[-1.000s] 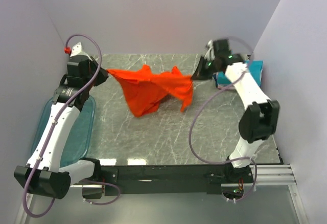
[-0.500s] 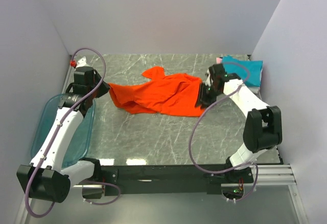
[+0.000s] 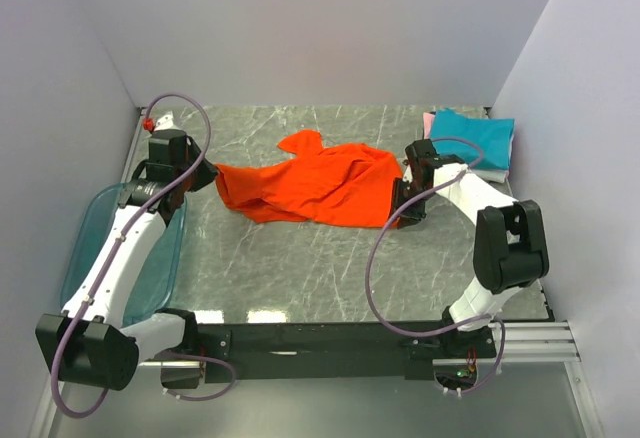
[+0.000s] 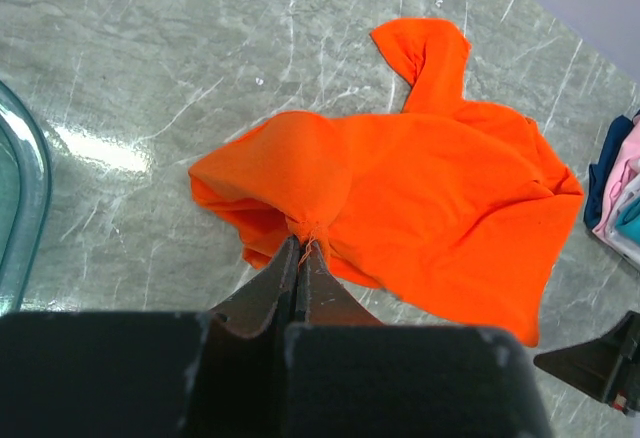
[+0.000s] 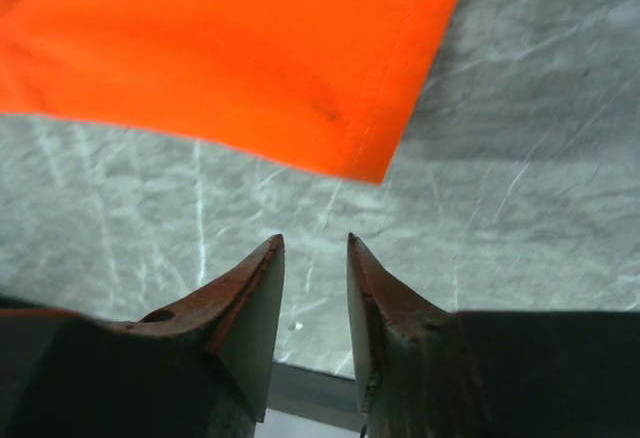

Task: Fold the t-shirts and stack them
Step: Flatten the tshirt out

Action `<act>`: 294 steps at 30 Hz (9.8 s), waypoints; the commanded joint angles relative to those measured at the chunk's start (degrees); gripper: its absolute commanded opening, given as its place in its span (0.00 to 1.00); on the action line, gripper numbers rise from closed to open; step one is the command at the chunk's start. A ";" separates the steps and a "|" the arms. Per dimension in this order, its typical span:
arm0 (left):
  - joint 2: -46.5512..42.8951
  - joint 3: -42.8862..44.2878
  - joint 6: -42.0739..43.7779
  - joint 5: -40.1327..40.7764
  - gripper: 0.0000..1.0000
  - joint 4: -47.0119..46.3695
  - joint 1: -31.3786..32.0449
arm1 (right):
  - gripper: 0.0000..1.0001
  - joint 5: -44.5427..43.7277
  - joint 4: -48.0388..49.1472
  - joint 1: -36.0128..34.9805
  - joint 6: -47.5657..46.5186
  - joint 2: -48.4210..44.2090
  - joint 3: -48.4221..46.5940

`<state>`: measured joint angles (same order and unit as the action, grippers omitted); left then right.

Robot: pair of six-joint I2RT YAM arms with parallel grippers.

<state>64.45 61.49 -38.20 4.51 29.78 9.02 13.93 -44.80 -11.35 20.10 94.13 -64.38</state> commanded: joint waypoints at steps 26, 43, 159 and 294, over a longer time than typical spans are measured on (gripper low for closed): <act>-0.28 1.00 3.13 1.99 0.00 -0.16 -0.31 | 0.00 -0.05 2.97 1.07 -3.75 -0.85 -4.52; 0.06 1.08 4.62 2.26 0.00 0.54 -0.67 | 0.34 -3.30 -10.13 4.76 -1.21 2.25 -18.75; 3.94 -1.46 5.32 1.02 0.00 -2.10 -0.67 | 0.16 -1.89 6.92 1.69 0.38 7.30 3.12; 30.73 4.69 -9.00 -19.01 0.73 -8.07 7.42 | 0.74 3.99 12.45 8.28 3.46 -5.54 1.44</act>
<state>93.71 66.72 -46.44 -11.90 22.02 16.45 15.31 -32.12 -1.98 22.48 87.64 -65.01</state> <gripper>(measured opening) 0.732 0.743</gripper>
